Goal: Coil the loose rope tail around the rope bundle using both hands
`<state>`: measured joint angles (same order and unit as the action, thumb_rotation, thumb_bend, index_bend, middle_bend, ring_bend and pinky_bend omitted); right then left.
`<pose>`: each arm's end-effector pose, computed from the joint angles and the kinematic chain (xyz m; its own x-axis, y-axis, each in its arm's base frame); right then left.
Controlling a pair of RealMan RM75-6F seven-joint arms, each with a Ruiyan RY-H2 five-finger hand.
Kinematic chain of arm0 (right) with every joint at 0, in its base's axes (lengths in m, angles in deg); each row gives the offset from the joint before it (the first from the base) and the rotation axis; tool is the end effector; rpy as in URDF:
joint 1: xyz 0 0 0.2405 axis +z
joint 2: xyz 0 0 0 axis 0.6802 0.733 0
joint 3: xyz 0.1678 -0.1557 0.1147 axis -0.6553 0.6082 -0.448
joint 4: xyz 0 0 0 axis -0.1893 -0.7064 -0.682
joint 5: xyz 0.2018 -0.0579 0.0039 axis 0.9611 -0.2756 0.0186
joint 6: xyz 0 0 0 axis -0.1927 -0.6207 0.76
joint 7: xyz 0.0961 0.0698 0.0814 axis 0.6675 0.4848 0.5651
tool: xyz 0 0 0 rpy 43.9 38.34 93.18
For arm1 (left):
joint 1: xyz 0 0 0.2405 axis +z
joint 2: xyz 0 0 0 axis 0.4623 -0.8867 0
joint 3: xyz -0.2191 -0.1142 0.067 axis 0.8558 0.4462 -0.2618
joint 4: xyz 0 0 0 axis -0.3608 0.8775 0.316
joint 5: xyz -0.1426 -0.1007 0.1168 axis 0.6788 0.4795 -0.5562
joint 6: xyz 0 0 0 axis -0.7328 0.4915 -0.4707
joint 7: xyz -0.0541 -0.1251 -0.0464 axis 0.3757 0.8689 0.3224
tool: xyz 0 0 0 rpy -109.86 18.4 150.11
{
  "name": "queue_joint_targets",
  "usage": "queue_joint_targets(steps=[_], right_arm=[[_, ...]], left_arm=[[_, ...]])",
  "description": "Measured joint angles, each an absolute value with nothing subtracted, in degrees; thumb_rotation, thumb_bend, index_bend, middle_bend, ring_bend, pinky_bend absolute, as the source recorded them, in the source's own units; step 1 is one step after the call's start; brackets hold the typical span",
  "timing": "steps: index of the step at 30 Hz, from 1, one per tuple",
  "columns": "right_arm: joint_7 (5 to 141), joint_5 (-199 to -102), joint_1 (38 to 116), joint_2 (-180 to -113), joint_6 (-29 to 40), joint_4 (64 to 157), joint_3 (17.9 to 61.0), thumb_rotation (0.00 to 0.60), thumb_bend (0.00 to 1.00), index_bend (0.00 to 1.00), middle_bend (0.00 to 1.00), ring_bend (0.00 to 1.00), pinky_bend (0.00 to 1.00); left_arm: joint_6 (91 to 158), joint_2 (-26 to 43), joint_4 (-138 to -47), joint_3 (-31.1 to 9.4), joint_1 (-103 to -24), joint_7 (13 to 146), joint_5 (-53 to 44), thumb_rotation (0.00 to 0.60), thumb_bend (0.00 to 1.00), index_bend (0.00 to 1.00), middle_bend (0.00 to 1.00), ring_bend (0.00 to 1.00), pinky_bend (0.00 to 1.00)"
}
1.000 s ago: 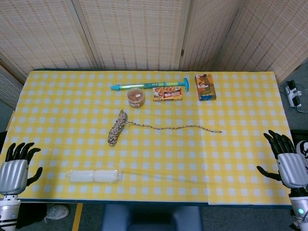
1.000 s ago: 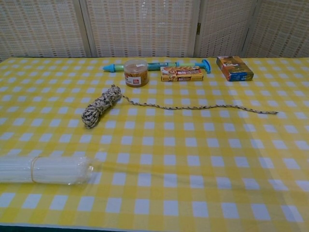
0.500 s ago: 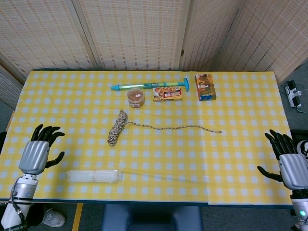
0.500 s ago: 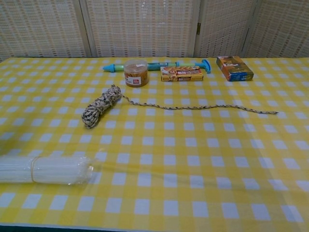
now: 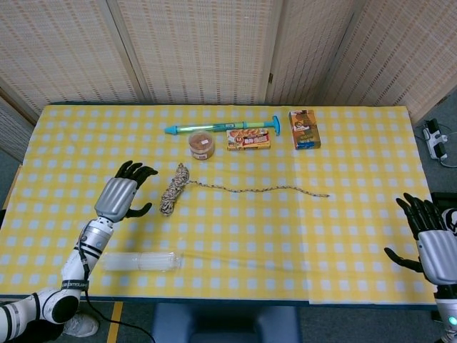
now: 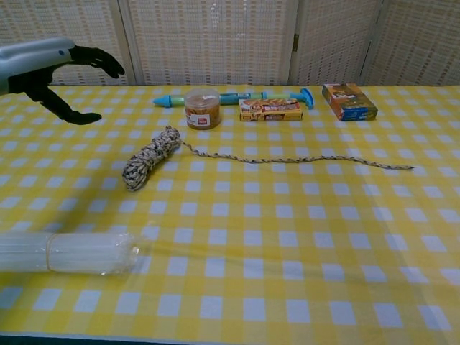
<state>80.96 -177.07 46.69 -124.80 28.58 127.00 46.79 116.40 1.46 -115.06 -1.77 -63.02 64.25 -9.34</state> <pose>-0.3125 -0.1760 0.1788 0.3174 0.0272 0.9479 -0.9462 -0.0572 0.3185 -0.1562 0.3468 0.0653 0.3396 0.1716 0.9248 0.9111 -0.3040 -0.2782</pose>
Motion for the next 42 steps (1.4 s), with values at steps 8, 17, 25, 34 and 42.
queue_joint_targets(steps=[8, 17, 25, 34, 42], right_arm=[[81.32, -176.60, 46.02, -124.61, 29.05, 126.89, 46.92, 0.600, 0.20, 0.05, 0.05, 0.04, 0.00], [81.62, -176.39, 45.86, -124.52, 29.04, 126.66, 46.87, 0.600, 0.20, 0.05, 0.05, 0.04, 0.00], [81.85, -176.16, 45.95, -124.58, 28.73, 126.45, 46.70, 0.600, 0.20, 0.05, 0.05, 0.04, 0.00], [81.68, -175.80, 46.11, -124.81, 28.35, 126.01, 46.50, 0.600, 0.20, 0.05, 0.05, 0.04, 0.00], [81.61, -175.92, 46.38, -124.70, 28.04, 126.22, 46.43, 0.600, 0.20, 0.05, 0.05, 0.05, 0.00]], left_arm=[[112.70, 12.62, -105.73, -1.64, -71.63, 53.74, 3.58, 0.600, 0.29, 0.18, 0.17, 0.08, 0.04], [113.60, 22.47, -93.80, -1.65, -76.68, 48.20, 13.18, 0.600, 0.29, 0.17, 0.17, 0.08, 0.05], [113.80, 27.45, -87.93, -1.44, -78.77, 46.15, 19.00, 0.600, 0.29, 0.17, 0.17, 0.09, 0.08], [116.17, 29.21, -81.08, -0.70, -78.80, 43.59, 22.85, 0.600, 0.29, 0.26, 0.20, 0.18, 0.21], [115.38, 28.94, -80.49, -0.50, -77.70, 45.81, 21.98, 0.600, 0.29, 0.37, 0.32, 0.30, 0.30]])
